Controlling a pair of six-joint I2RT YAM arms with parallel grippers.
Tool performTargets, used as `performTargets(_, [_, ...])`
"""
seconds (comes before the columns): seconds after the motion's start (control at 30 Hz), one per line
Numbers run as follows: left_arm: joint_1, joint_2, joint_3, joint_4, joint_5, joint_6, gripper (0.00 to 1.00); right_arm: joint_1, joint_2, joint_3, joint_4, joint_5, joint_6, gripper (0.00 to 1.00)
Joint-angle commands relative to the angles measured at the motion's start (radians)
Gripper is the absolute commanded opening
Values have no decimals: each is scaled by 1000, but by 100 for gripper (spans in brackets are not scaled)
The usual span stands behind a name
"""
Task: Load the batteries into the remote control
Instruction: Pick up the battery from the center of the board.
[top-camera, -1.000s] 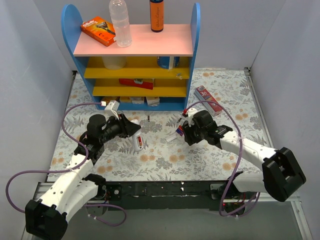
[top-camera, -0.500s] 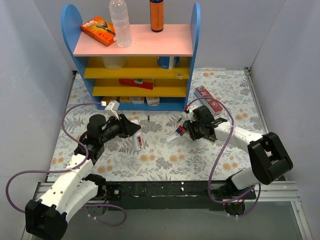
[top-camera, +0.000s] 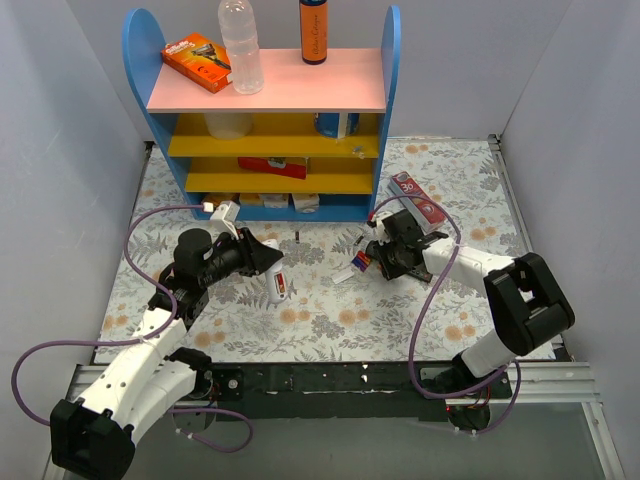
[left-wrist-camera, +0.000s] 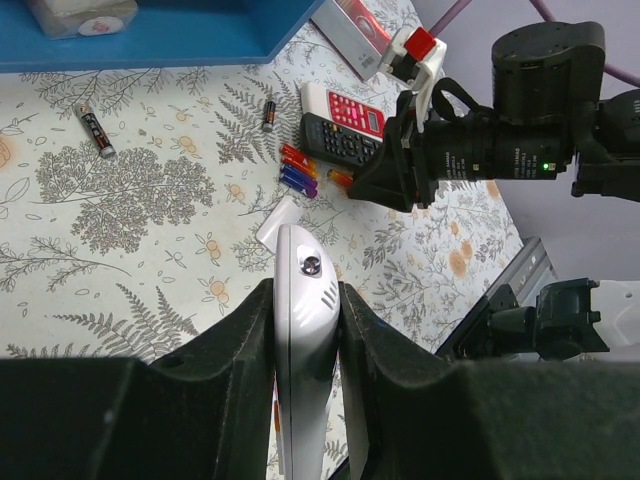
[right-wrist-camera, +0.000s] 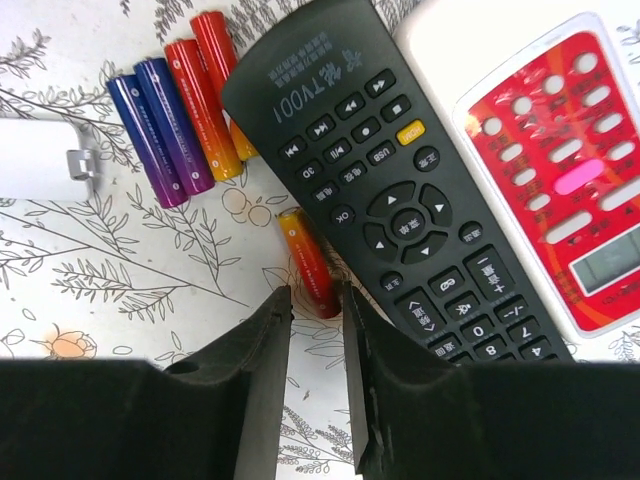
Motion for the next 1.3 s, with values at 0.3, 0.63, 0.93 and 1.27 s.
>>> performTargets(0.3, [-2, 1, -47, 139, 88, -83, 0, -4, 1, 21, -53, 0, -42, 10])
performTargets(0.63, [-1, 6, -184, 409, 120, -270, 0, 8, -135, 27, -68, -147, -28, 1])
performTargets(0.93, [-2, 19, -362, 823, 31, -503, 0, 197, -262, 149, -132, -190, 50, 1])
performTargets(1.27, [-2, 50, -497, 946, -113, -667, 0, 455, -119, 448, -276, -98, 87, 1])
